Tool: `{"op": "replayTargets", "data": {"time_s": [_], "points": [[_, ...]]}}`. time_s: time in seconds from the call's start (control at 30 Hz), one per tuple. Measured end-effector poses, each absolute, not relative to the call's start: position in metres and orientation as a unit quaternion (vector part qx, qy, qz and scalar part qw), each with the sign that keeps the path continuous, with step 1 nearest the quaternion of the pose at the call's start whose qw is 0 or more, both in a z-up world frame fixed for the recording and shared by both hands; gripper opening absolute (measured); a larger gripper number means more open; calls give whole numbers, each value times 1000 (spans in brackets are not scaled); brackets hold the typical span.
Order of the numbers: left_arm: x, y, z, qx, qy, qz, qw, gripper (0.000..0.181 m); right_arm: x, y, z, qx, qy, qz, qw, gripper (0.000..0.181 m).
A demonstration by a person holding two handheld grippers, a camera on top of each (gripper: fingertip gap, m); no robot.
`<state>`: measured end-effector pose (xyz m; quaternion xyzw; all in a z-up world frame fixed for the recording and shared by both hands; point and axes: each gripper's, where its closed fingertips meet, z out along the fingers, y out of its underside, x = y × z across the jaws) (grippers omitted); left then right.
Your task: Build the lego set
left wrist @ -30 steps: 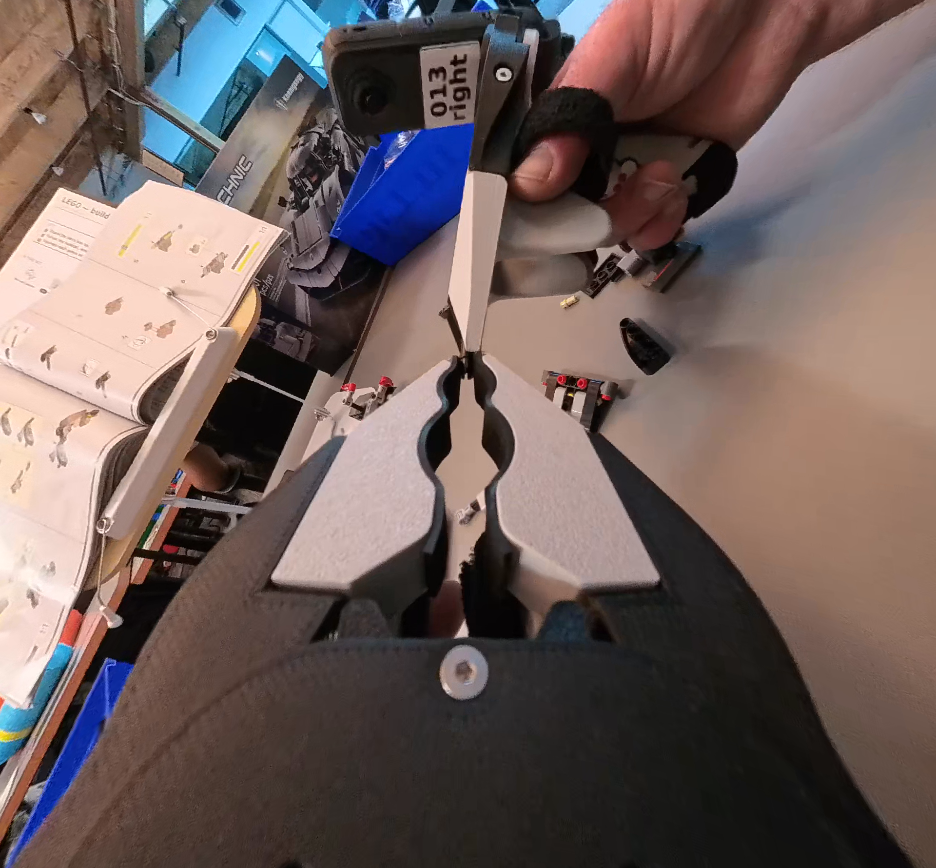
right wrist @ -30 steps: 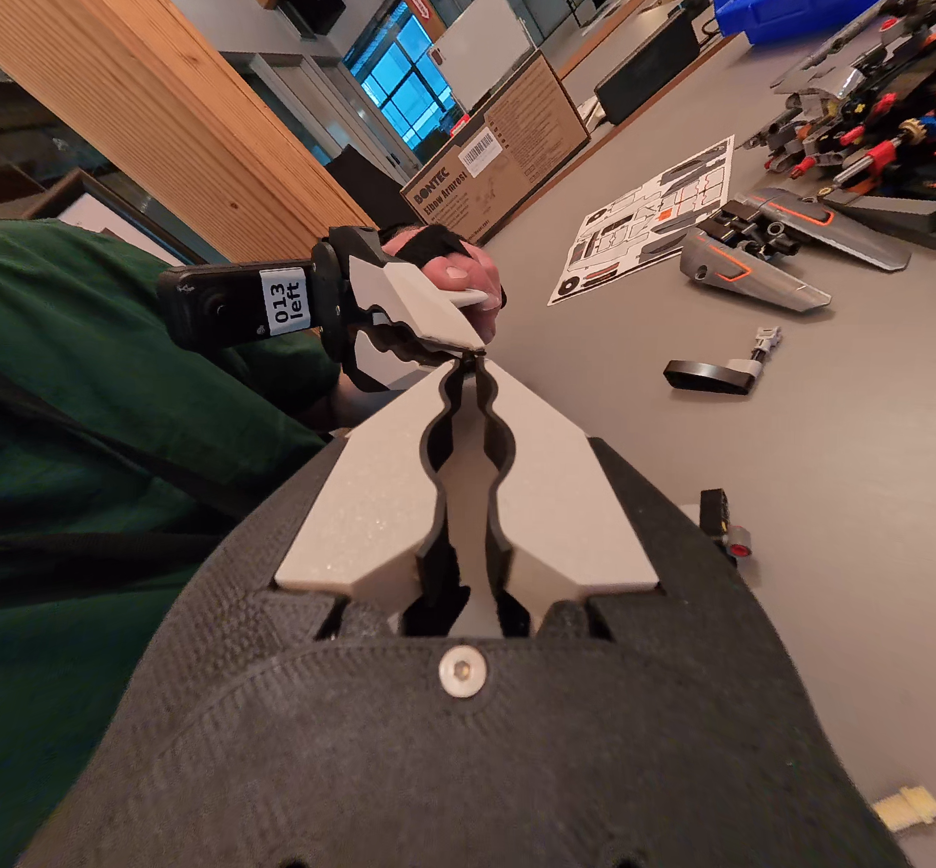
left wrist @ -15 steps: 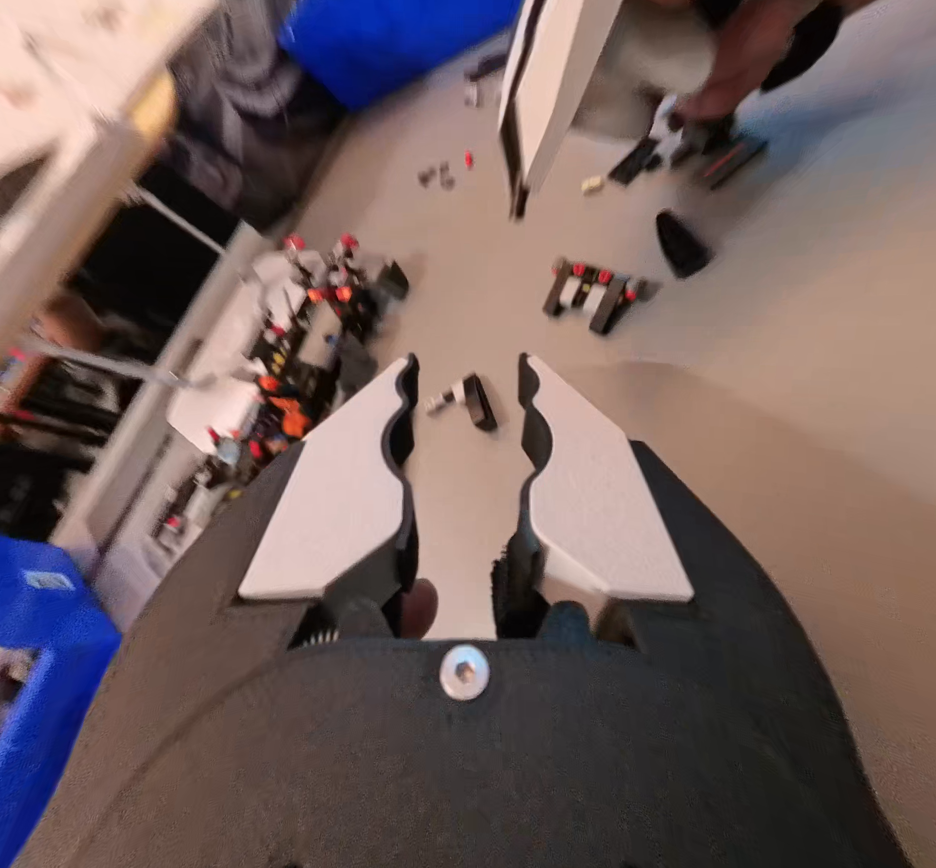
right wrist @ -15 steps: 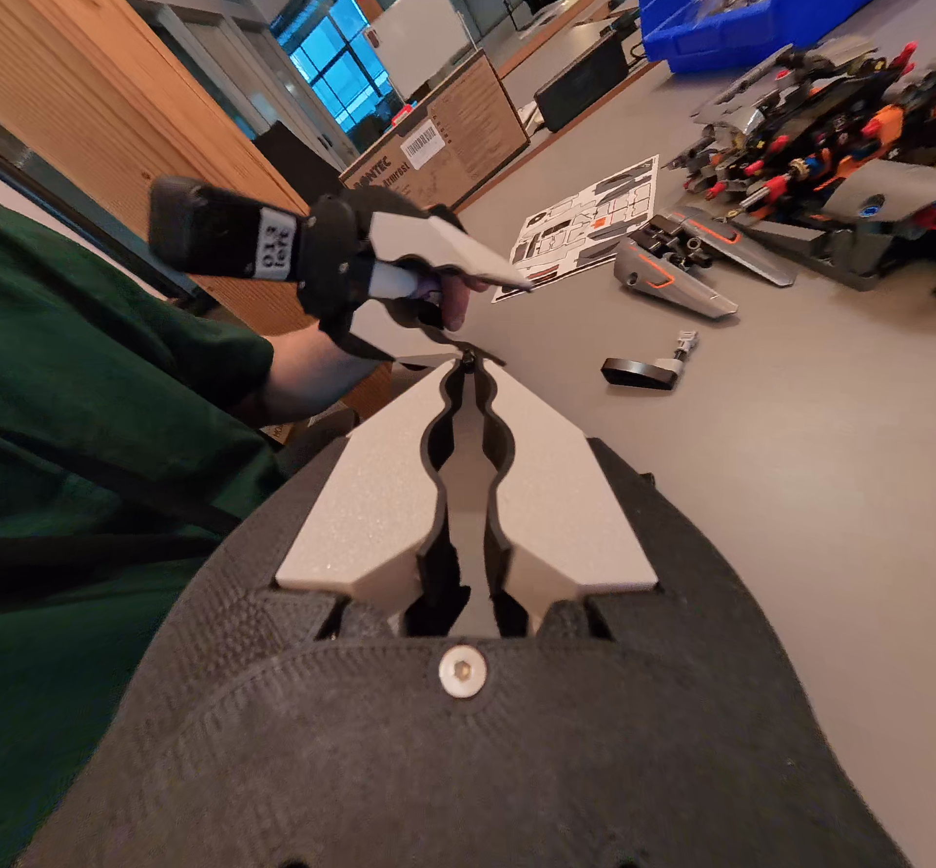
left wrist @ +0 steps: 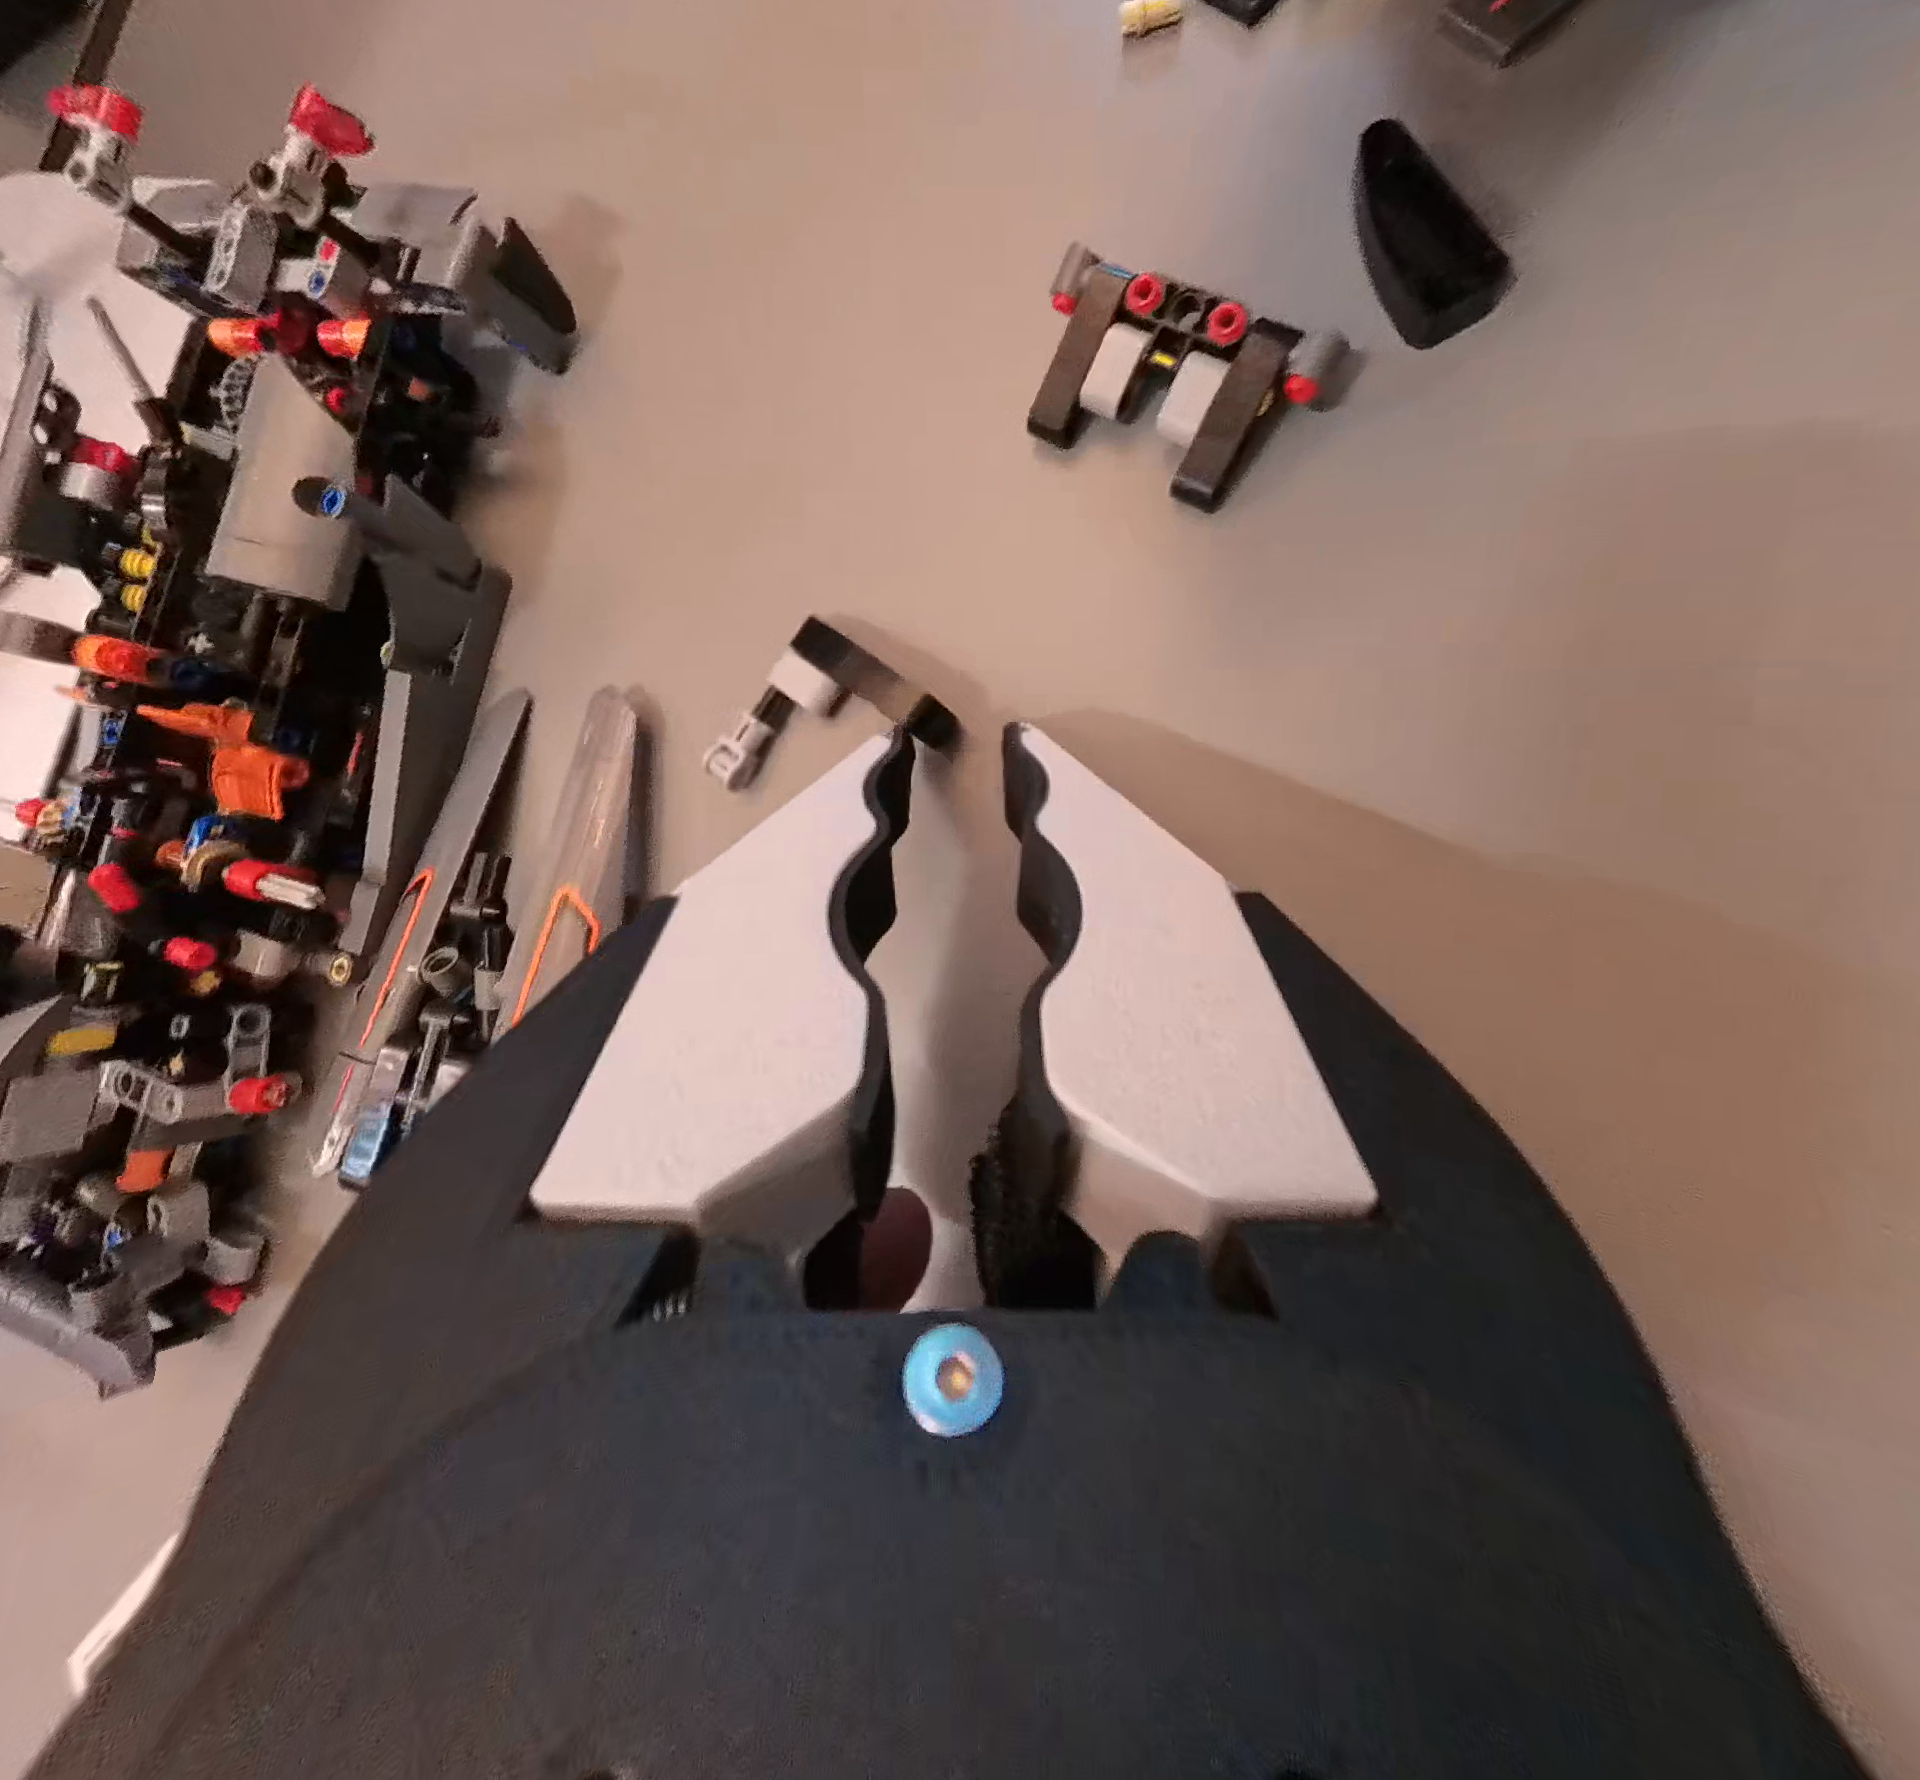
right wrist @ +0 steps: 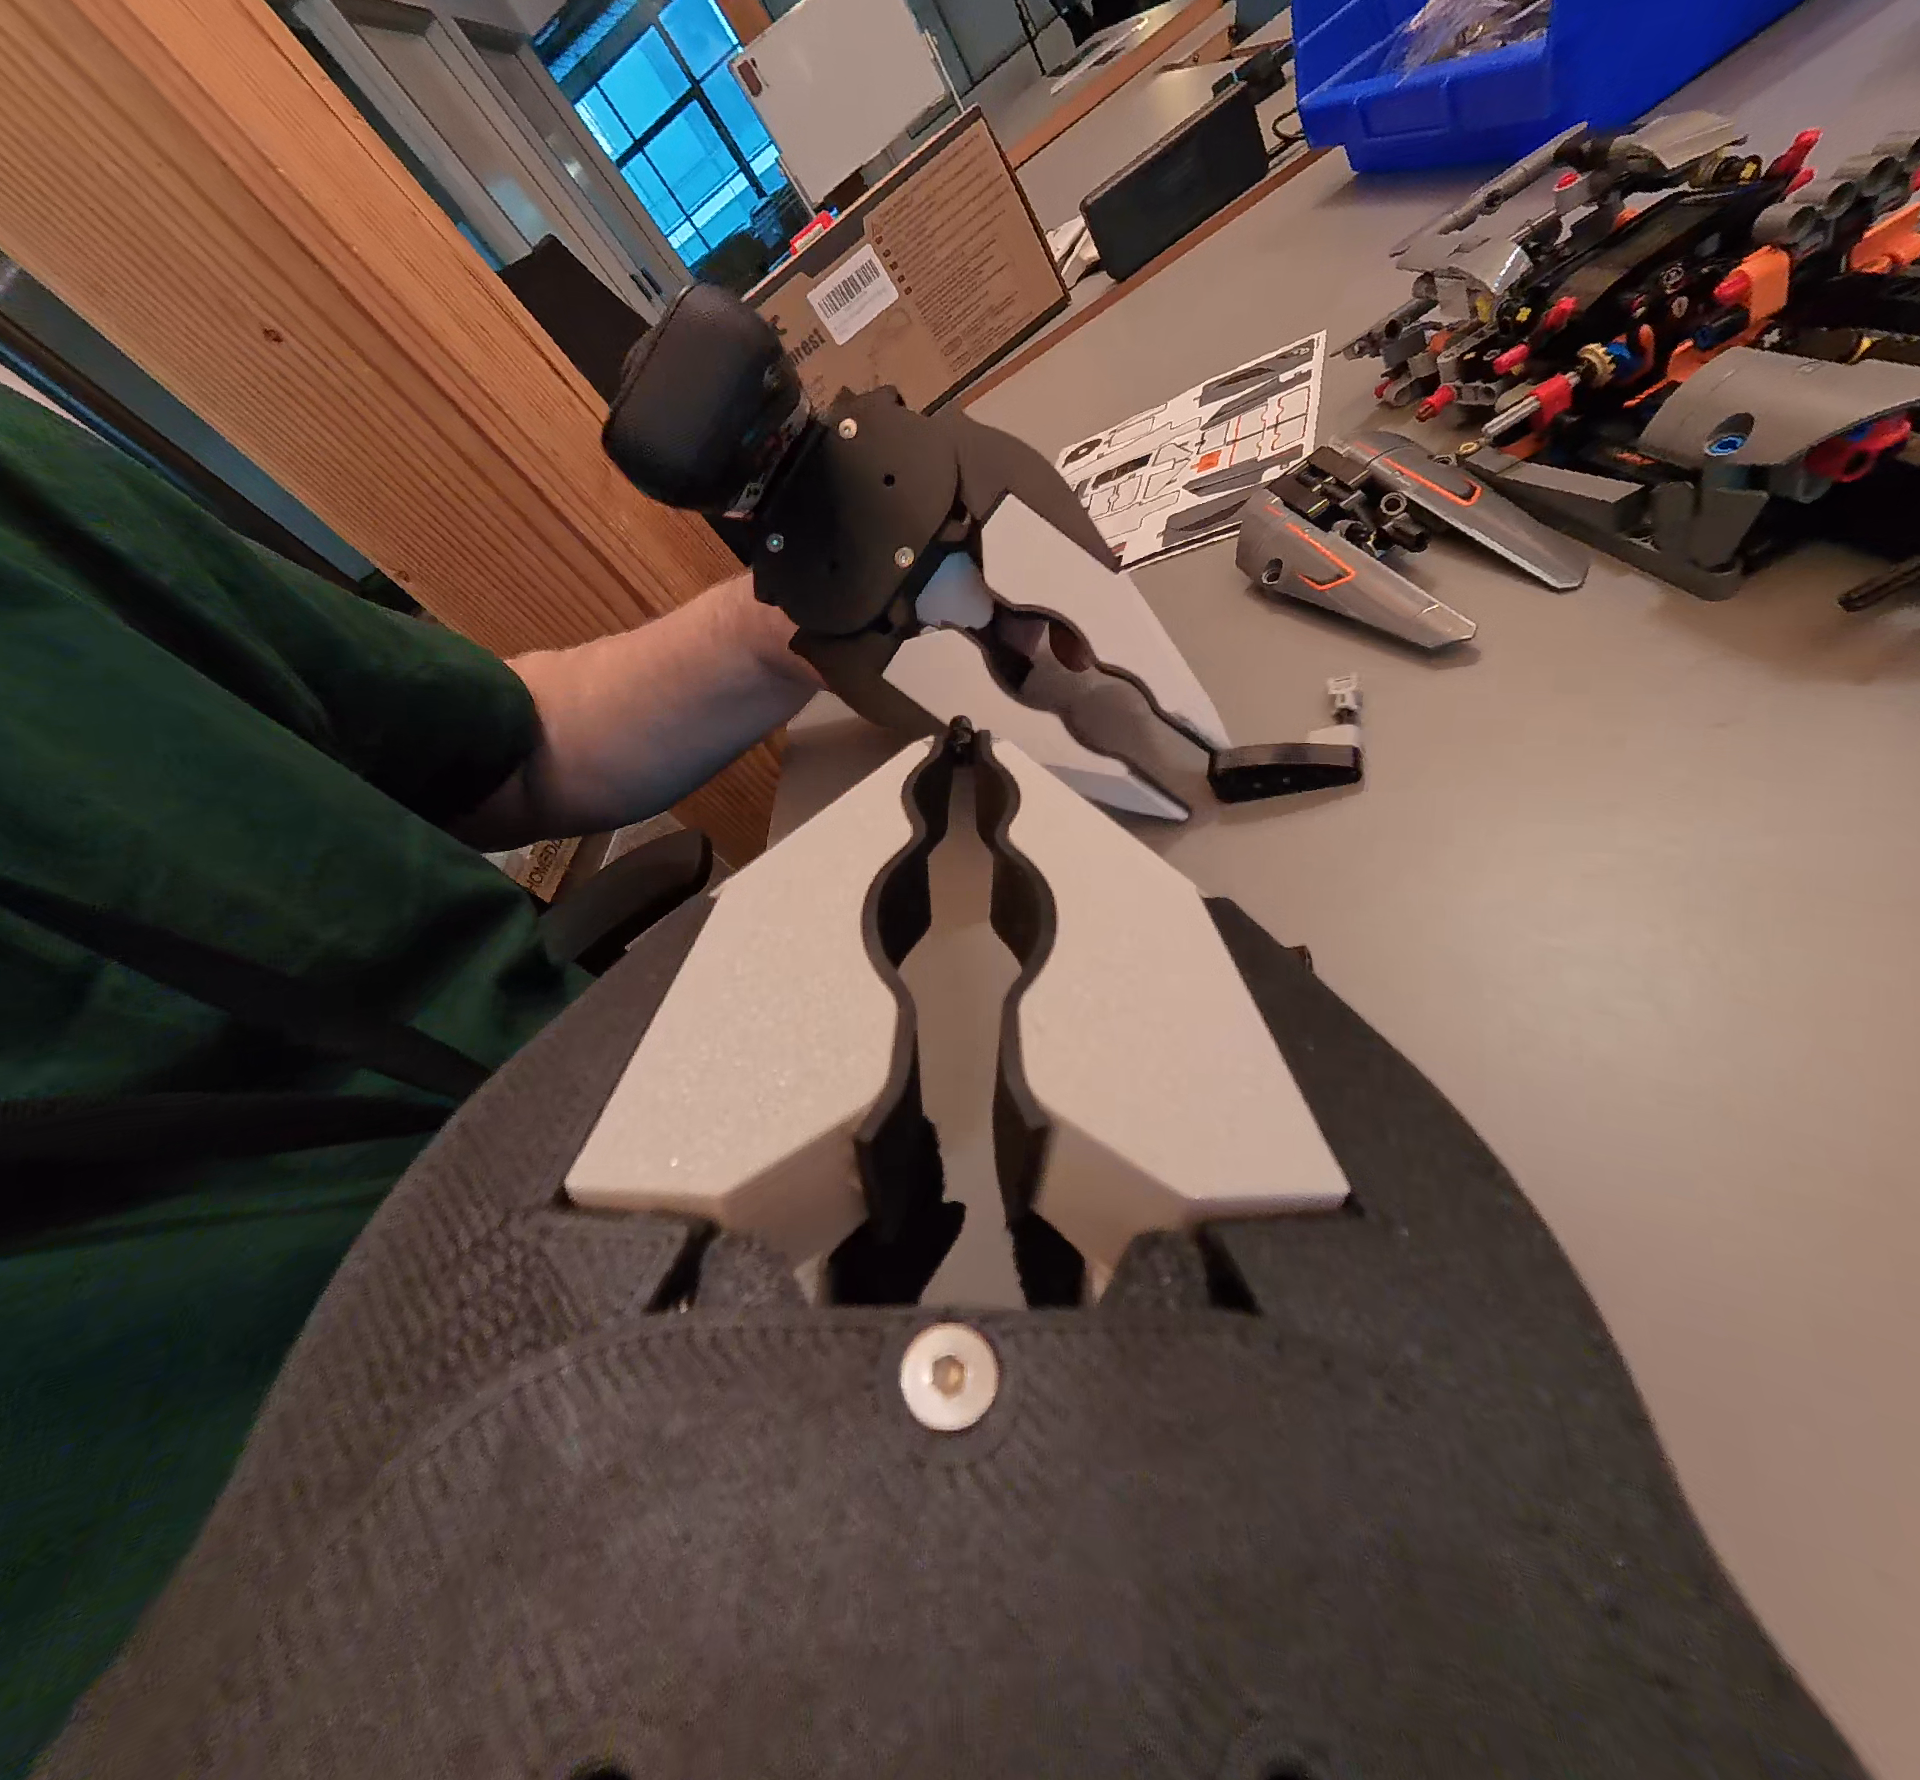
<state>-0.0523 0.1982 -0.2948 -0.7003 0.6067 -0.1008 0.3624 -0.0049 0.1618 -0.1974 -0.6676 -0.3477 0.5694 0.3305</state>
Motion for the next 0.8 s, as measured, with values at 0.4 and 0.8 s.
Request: {"op": "replayTargets", "data": {"time_s": [0.4,0.8], "points": [[-49,224,-285,-629,706,-60,319,49,3,164,-193,-654,-346,583,335,3],[-45,217,-300,-648,728,-162,154,42,6,165,-191,-645,-347,592,336,3]]}}
